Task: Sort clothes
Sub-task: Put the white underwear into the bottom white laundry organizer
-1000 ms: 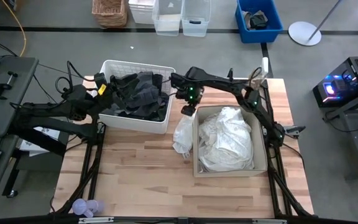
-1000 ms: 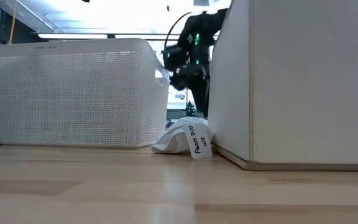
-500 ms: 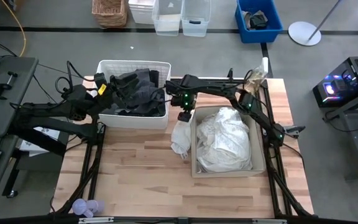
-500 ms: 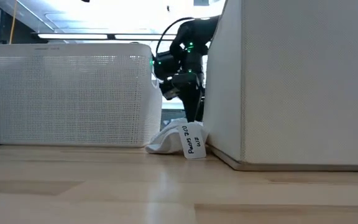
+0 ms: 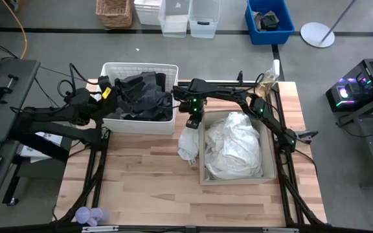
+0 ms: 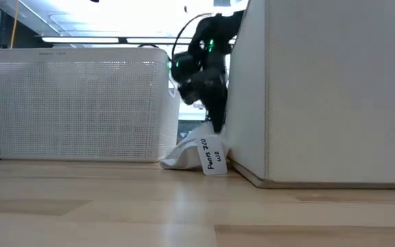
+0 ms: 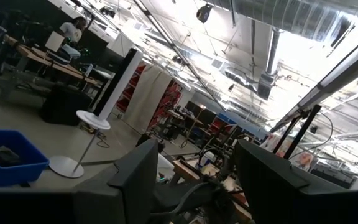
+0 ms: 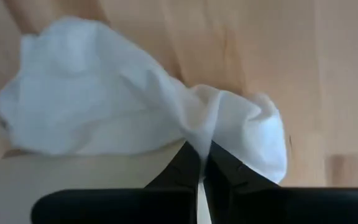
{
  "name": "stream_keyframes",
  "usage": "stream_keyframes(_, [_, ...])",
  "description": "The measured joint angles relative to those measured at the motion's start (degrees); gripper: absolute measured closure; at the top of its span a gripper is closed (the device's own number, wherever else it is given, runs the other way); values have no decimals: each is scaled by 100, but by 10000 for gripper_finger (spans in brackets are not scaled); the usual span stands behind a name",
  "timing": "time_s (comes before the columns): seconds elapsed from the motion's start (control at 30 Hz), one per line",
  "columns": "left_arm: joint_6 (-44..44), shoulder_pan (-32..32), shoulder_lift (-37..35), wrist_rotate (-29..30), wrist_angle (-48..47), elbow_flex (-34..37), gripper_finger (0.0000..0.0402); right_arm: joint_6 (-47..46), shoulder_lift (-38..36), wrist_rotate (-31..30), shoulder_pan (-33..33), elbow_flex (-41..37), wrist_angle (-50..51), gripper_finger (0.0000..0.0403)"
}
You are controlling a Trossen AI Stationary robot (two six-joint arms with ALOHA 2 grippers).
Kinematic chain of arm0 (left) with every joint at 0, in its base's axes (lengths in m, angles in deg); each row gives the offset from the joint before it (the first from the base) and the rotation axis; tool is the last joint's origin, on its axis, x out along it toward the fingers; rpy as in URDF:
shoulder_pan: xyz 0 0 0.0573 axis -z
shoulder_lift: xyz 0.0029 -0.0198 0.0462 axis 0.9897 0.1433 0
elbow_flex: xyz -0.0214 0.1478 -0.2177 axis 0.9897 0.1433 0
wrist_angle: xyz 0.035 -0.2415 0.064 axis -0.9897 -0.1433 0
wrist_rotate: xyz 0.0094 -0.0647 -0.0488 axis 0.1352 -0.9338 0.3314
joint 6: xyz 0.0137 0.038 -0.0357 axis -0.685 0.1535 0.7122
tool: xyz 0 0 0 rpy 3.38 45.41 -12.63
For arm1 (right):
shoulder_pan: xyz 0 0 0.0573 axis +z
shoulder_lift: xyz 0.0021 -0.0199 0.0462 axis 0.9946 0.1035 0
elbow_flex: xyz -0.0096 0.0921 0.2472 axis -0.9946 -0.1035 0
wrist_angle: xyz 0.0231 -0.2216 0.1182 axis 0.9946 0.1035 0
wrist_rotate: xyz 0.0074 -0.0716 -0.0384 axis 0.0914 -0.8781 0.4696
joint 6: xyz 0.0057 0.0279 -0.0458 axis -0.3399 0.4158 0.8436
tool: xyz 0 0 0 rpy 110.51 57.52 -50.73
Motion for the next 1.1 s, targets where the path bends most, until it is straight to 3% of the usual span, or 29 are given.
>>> stream_keyframes(0.17, [-47,-72,0,1,1,0,201,-79,-863,-449,12,6,270,400])
stream_keyframes(0.4, [-45,-77,0,-2,1,0,201,-919,-2473,-1094,47,10,-62,401])
stream_keyframes(0.67, [-42,-77,4,6,1,0,201,-1952,-4210,-2523,303,17,-623,402])
stream_keyframes(0.83, [-14,-77,4,112,1,0,201,-2469,-5172,-2910,907,23,-694,402])
stream_keyframes(1.1, [169,-77,4,346,1,0,201,-3470,-5855,-3586,2853,23,-718,403])
